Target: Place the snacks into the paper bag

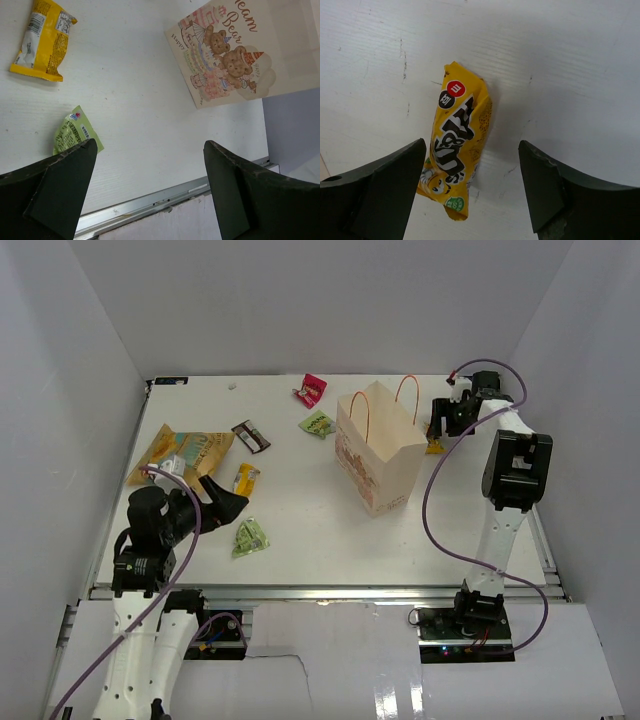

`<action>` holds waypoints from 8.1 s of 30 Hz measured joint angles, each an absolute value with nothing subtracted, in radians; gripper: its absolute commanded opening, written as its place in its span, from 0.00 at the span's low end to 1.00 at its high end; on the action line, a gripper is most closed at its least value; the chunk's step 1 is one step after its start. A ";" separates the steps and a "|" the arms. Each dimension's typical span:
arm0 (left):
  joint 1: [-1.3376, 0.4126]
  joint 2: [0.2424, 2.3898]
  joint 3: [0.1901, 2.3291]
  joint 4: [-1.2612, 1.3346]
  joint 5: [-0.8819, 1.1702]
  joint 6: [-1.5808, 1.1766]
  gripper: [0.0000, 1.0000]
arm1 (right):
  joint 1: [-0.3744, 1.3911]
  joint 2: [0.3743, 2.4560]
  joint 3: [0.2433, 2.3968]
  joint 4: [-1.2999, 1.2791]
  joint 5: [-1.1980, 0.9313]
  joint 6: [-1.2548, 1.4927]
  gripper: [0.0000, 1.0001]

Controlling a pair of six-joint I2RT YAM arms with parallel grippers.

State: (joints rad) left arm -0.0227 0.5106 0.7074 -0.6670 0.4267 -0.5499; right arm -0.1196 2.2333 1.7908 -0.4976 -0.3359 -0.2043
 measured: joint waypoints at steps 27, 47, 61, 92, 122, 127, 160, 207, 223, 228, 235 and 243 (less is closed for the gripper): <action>-0.023 0.584 0.661 -0.654 0.424 -0.616 0.98 | -0.159 1.694 1.514 -0.395 -0.530 -0.215 0.14; -0.023 0.653 0.614 -0.652 0.402 -0.700 0.98 | 0.271 1.303 1.550 -0.395 -0.640 -0.288 0.16; -0.051 0.801 0.596 -0.681 0.297 -0.792 0.97 | 0.310 1.324 1.419 -0.415 -0.474 -0.309 0.60; -0.397 1.287 0.690 -0.679 -0.131 -0.830 0.48 | 0.224 1.203 1.405 -0.487 -0.601 -0.368 0.65; -0.403 1.504 0.893 -0.686 -0.129 -0.563 0.10 | 0.176 1.179 1.377 -0.508 -0.614 -0.368 0.66; -0.403 1.416 0.895 -0.672 -0.062 -0.569 0.04 | 0.168 1.178 1.377 -0.508 -0.617 -0.367 0.66; -0.539 2.011 2.030 -0.267 0.436 -0.739 0.23 | 0.107 1.134 1.353 -0.506 -0.640 -0.348 0.66; -0.405 1.840 1.202 -0.571 -0.438 -0.405 0.63 | 0.098 1.108 1.237 -0.579 -0.704 -0.433 0.66; -0.402 1.857 1.250 -0.569 -0.477 -0.329 0.77 | 0.097 1.103 1.228 -0.582 -0.711 -0.435 0.66; -0.399 1.858 1.266 -0.557 -0.486 -0.292 0.78 | 0.097 1.103 1.228 -0.582 -0.711 -0.435 0.66; -0.339 1.940 1.314 -0.547 -0.474 -0.244 0.77 | 0.097 1.104 1.228 -0.582 -0.711 -0.435 0.66; -0.316 1.955 1.332 -0.547 -0.418 -0.232 0.48 | 0.096 1.106 1.228 -0.582 -0.712 -0.434 0.66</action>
